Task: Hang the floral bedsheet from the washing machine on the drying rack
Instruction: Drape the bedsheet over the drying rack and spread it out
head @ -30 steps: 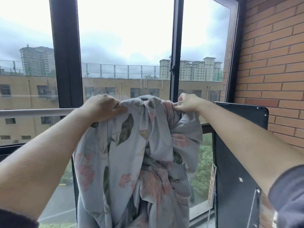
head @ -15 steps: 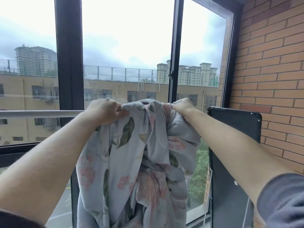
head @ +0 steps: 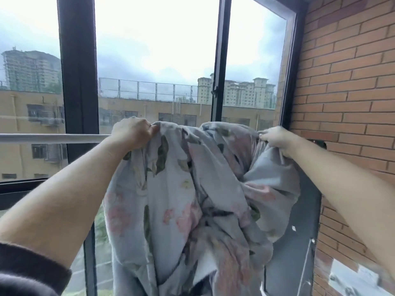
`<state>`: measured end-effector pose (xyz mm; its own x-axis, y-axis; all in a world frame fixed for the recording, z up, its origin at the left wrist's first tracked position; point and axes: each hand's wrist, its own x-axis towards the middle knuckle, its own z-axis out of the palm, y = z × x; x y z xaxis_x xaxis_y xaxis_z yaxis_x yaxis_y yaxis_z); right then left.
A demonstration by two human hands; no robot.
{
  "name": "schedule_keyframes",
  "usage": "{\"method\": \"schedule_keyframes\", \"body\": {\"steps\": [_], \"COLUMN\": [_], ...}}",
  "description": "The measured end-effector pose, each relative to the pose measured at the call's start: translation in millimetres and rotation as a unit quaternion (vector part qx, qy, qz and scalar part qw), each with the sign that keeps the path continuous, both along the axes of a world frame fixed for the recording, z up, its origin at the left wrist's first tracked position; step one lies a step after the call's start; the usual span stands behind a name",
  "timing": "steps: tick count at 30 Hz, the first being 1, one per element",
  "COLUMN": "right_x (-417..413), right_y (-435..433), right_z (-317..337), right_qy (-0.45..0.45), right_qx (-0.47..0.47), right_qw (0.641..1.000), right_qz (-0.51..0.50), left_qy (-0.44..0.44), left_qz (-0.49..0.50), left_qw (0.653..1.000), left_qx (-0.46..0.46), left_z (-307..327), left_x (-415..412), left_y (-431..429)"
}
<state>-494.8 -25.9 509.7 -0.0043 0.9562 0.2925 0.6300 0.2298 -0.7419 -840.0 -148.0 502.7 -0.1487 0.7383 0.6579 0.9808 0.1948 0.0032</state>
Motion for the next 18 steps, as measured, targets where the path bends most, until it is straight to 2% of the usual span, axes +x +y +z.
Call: {"method": "schedule_keyframes", "body": {"steps": [1,4,9,11,14,16,18], "right_x": [4,8,-15,-33,-60,-71,-78], "right_y": [0,7,-3,-5,-4,-7,-16], "right_z": [-16,-50,-48,-44,-47,-38,-17], "right_qy": [-0.055,-0.043,-0.012,-0.055,-0.140,-0.126,-0.073], "right_qx": [-0.056,-0.148,-0.148,-0.104,0.072,0.149,0.185], "right_qw": [0.997,0.985,0.976,0.978,0.982,0.978,0.976], "right_qz": [-0.005,0.072,0.161,0.170,0.102,0.070,0.090], "left_qy": [-0.004,-0.011,-0.023,-0.027,-0.032,-0.035,-0.039], "left_qz": [0.005,0.020,0.024,0.031,0.038,0.041,0.044], "left_qw": [1.000,1.000,0.999,0.999,0.999,0.999,0.998], "left_qx": [0.002,-0.001,-0.004,-0.005,-0.008,-0.010,-0.016], "left_z": [-1,0,-1,-1,-1,-1,-2], "left_x": [1,1,0,0,2,1,-1], "left_y": [2,4,1,-2,-6,-6,-5]}}
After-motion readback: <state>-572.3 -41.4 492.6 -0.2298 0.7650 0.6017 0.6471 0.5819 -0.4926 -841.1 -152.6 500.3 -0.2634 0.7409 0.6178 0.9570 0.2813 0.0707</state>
